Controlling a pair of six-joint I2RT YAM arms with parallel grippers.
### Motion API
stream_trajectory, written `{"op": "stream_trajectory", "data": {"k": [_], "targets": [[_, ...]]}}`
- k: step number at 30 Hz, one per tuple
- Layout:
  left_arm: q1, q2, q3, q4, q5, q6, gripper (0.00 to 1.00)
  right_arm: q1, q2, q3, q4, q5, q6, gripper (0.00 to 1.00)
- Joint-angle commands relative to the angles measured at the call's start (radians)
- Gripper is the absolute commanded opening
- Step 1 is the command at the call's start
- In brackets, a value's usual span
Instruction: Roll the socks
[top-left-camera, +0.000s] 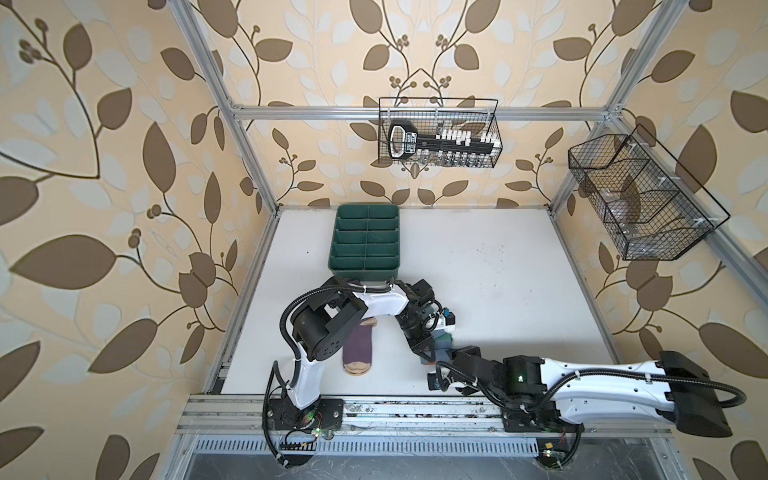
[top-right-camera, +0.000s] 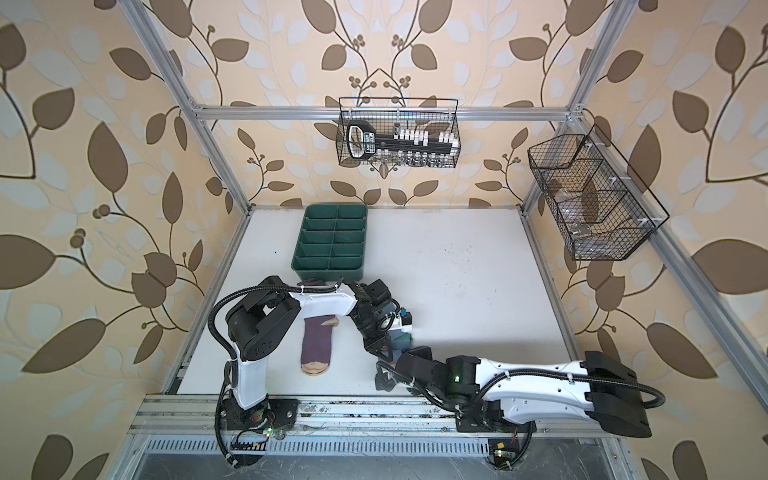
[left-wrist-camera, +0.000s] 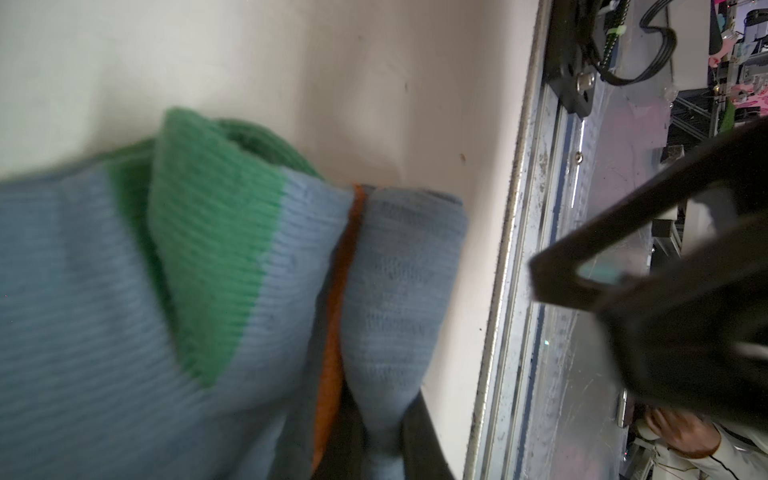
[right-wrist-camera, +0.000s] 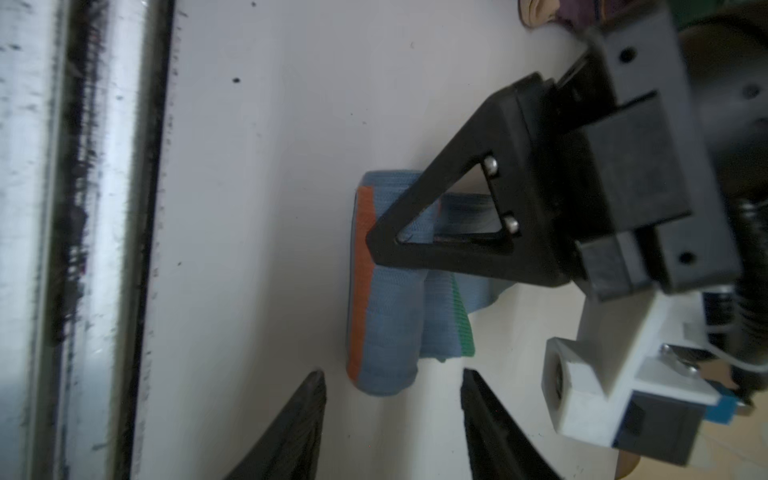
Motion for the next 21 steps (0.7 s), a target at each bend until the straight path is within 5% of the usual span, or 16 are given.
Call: {"op": "stream_trajectory", "data": {"k": [1, 10, 16, 21], "targets": [[0.009, 0.023, -0.020, -0.014, -0.101, 0.027, 0.00, -0.046, 0.063, -0.012, 0.147, -0.025, -0.031, 0.53], [0.009, -0.010, -0.025, -0.006, -0.104, 0.028, 0.02, -0.087, 0.246, -0.001, 0.207, -0.101, -0.040, 0.47], [0.009, -0.077, -0.037, 0.021, -0.169, 0.001, 0.14, -0.097, 0.298, 0.033, 0.130, -0.152, -0.011, 0.00], [0.021, -0.247, -0.070, 0.092, -0.307, -0.046, 0.30, -0.109, 0.274, 0.054, 0.031, -0.219, 0.014, 0.00]]}}
